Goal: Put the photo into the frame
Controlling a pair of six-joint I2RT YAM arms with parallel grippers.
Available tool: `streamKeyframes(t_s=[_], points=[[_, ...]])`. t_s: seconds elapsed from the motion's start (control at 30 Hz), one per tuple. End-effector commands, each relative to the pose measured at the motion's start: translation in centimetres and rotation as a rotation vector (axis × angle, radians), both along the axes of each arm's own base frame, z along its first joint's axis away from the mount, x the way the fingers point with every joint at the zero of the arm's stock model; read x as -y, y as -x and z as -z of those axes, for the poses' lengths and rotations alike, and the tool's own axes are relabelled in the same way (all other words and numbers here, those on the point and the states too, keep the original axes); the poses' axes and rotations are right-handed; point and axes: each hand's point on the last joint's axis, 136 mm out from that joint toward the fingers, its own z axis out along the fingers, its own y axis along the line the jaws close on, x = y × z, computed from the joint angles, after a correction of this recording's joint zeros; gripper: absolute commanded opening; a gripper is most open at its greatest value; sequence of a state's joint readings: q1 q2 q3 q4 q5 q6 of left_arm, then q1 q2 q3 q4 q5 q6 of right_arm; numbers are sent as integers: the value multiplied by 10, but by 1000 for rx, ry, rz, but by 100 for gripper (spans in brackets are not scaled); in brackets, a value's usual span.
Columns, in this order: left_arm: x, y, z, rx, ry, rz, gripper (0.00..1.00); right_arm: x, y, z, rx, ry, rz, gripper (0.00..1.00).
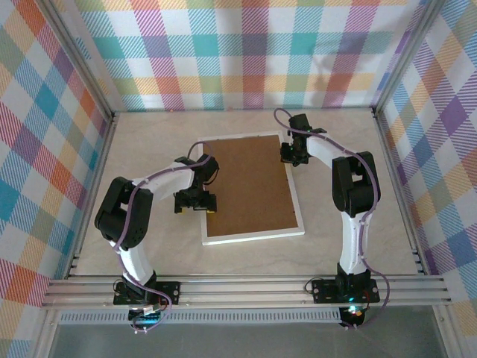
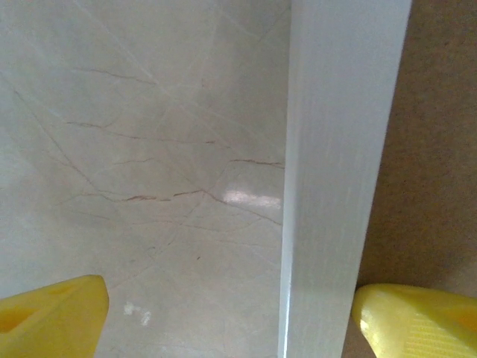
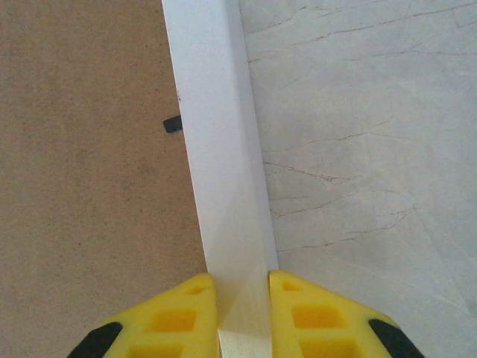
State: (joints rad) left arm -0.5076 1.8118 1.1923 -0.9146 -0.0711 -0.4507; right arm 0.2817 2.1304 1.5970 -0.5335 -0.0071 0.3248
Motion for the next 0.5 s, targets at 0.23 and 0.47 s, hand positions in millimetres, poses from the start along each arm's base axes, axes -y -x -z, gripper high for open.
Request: streamKeyframes(t_s=[0.23, 0.47], points=[[22, -65, -60, 303, 178, -11, 95, -6, 36, -31, -99, -47, -45, 47], [-4, -90, -61, 426, 279, -176, 97, 16, 53, -61, -30, -1, -39, 74]])
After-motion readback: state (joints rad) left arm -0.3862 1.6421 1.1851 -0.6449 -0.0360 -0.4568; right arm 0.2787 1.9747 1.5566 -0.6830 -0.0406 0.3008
